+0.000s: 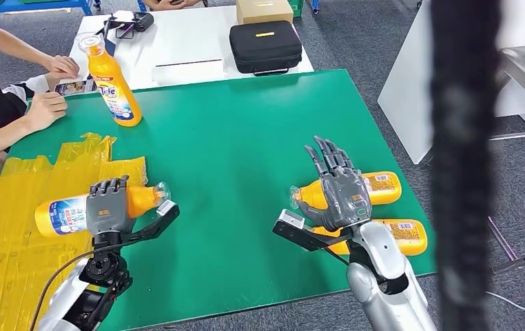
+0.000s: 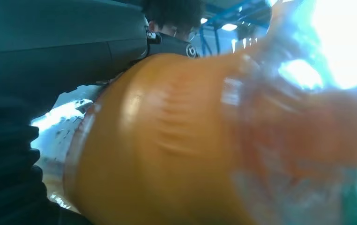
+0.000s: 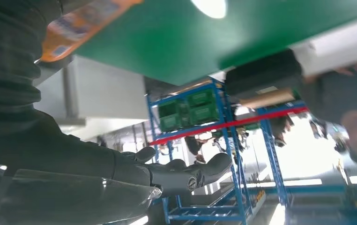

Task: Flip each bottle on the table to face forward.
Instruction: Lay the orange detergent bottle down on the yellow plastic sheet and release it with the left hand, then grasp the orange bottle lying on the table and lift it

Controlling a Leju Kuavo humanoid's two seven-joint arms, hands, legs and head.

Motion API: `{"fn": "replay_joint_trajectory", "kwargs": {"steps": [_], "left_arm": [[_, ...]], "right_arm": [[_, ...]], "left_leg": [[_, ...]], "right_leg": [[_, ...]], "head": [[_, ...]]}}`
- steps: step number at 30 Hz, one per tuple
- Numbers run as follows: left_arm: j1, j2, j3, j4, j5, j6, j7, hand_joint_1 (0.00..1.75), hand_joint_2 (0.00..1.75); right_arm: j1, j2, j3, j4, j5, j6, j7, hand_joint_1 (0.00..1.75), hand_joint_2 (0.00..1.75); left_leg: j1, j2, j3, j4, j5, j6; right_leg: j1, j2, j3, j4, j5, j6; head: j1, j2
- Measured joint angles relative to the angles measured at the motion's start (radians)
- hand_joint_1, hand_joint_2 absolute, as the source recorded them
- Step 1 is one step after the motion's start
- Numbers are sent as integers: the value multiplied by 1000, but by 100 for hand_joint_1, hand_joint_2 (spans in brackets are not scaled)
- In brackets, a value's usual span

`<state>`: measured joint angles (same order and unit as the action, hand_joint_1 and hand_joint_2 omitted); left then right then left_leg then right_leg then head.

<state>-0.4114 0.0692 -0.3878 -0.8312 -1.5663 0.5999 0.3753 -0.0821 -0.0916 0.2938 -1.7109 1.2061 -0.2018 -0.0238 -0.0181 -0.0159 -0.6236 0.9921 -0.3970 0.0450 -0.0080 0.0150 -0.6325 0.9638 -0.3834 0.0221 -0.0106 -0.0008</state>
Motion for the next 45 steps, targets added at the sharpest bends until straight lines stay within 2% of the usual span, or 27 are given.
{"fn": "replay_joint_trajectory", "kwargs": {"steps": [5, 11, 15, 18, 23, 25, 27, 29, 32, 34, 40, 45], "left_arm": [[-22, -4, 46, 129, 0, 33, 12, 0, 175], [-25, -30, 129, 178, 14, 68, -10, 0, 175], [-25, -47, 185, 184, 8, 76, -35, 0, 0], [-21, -57, 224, 187, 42, 86, -84, 0, 0], [3, -93, 340, 174, 294, 79, -358, 0, 0], [12, -109, 381, 158, 371, 63, -435, 0, 0], [22, -127, 415, 132, 499, 11, -537, 0, 87], [36, -149, 449, 83, 723, -119, -682, 0, 175], [80, -180, 475, -42, 1126, -422, -860, 0, 175], [122, -195, 466, -144, 1305, -554, -898, 0, 175], [191, -211, 426, -363, 1472, -672, -924, 0, 175], [245, -211, 347, -557, 1542, -740, -932, 0, 175]], "right_arm": [[-18, -30, -12, 31, 72, 69, 37, 0, 175], [-40, -71, -58, 68, 120, 91, 64, 0, 175], [-42, -92, -91, 83, 127, 92, 62, 0, 175], [-45, -102, -105, 92, 134, 92, 60, 0, 175], [-64, -150, -140, 122, 157, 99, 53, 0, 175], [-71, -172, -153, 136, 166, 108, 50, 0, 175], [-78, -190, -164, 150, 175, 122, 45, 0, 175], [-82, -210, -177, 164, 176, 136, 30, 0, 175], [-87, -241, -201, 188, 153, 148, -16, 0, 175], [-90, -258, -218, 205, 138, 157, -45, 0, 175], [-91, -280, -241, 248, 100, 185, -92, 0, 175], [-94, -281, -242, 304, 68, 221, -126, 0, 175]], "left_leg": [[0, 0, 0, 0, 0, 0], [0, -2, 0, 0, 0, 0], [0, -2, 0, 0, 0, 0], [0, -2, 0, 0, 0, 0], [0, -3, 1, 0, 1, 1], [0, -3, 1, 0, 1, 1], [-1, -4, 1, 0, 1, 1], [-2, -6, 1, 0, 1, 2], [-2, -8, 1, 0, 2, 3], [-2, -6, 0, 0, 2, 3], [-3, -5, 0, 0, 1, 4], [-2, -6, 0, 0, 1, 4]], "right_leg": [[0, 0, 0, 0, 0, 0], [0, -1, 1, 0, 0, 0], [0, -1, 1, 0, 0, 0], [0, -2, 1, 0, 0, 0], [0, -2, 2, 0, 0, 0], [-1, -2, 2, 0, 0, 0], [-1, -3, 2, 0, 0, 1], [-2, -5, 2, 0, 0, 1], [-2, -8, 3, 0, 0, 1], [-2, -8, 3, 0, 0, 1], [-2, -8, 2, 0, 0, 2], [-2, -8, 2, 0, 0, 1]], "head": [[0, 0], [0, 0], [0, 0], [0, 0], [0, 0], [0, 0], [-1, 0], [-1, 0], [0, 0], [0, 0], [-1, 0], [0, 0]]}}
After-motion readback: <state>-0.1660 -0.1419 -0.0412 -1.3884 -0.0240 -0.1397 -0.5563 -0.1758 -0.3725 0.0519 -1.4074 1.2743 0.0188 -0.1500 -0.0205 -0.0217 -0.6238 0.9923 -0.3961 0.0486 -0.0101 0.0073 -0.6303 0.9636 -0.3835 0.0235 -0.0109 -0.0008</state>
